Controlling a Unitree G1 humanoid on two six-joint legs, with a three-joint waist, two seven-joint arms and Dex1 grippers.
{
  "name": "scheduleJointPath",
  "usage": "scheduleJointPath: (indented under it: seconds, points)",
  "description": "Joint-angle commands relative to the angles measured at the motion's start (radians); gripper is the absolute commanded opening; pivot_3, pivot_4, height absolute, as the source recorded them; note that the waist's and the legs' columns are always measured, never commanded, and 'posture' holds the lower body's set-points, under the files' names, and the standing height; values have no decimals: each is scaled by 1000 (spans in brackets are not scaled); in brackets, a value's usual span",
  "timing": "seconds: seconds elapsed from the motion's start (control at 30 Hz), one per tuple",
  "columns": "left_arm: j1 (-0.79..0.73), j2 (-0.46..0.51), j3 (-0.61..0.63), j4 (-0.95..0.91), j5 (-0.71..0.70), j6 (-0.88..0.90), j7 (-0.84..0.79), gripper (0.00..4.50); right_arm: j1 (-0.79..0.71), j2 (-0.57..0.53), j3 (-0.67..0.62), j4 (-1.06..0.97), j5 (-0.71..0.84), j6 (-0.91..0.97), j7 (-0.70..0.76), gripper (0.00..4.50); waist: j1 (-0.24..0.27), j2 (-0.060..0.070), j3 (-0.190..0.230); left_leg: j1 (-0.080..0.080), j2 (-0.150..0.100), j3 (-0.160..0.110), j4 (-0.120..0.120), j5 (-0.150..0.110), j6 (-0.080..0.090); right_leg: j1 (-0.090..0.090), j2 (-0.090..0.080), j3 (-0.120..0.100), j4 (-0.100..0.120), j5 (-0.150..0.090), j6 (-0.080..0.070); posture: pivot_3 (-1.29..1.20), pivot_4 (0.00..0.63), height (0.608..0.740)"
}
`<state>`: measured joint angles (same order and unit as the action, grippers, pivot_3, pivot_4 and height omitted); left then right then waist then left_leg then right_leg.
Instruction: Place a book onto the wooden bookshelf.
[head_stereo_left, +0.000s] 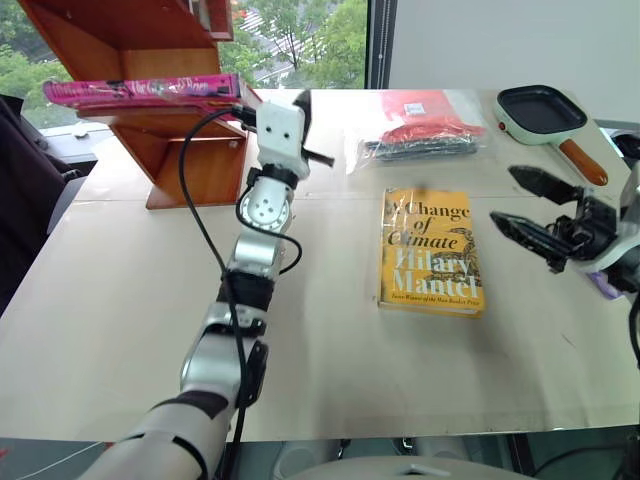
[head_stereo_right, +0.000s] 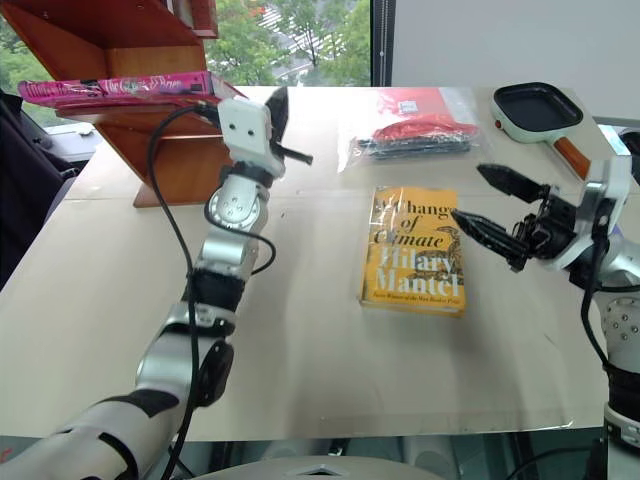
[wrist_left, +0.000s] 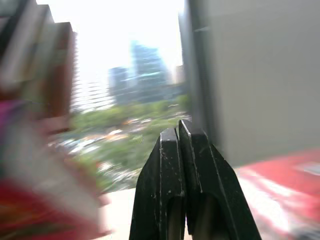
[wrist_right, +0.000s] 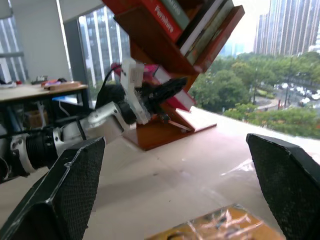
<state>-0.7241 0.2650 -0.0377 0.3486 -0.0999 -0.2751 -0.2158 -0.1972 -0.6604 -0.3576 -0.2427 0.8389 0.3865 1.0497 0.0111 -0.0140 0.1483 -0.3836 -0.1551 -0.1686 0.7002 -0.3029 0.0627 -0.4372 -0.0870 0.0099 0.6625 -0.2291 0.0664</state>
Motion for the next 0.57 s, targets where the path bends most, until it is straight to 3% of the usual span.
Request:
scheduleJointPath:
  seconds: [0.03,0.2,0.33,0.47,0.57]
  points:
    - [151,102,25,-284,-129,205,-166,622,79,-12,-12,50,-117,-116,31,4500,-8,0,0,1,0,1,0,0,0,0,1,1,0,0,0,0,150,720]
    - [540,293,99,-671,-330,521,-307,2572,234,24,-9,133,-259,-257,12,4500,-25,2,-3,4,0,1,-2,0,0,-1,2,4,2,0,0,0,150,720]
    - [798,368,151,-801,-350,613,-337,4450,301,53,10,175,-344,-341,-20,4500,-11,5,-3,7,0,2,-6,0,0,1,3,6,1,1,-1,0,150,720]
    - [966,363,150,-849,-325,630,-341,4450,324,82,22,256,-432,-439,-76,4500,12,6,-3,24,1,5,-15,-2,-3,15,2,8,-3,1,-2,0,150,720]
    - [1056,333,129,-855,-295,596,-341,4450,338,89,37,348,-501,-539,-93,4500,18,6,-4,28,1,5,-17,-3,-4,17,2,8,-3,0,-2,0,150,720]
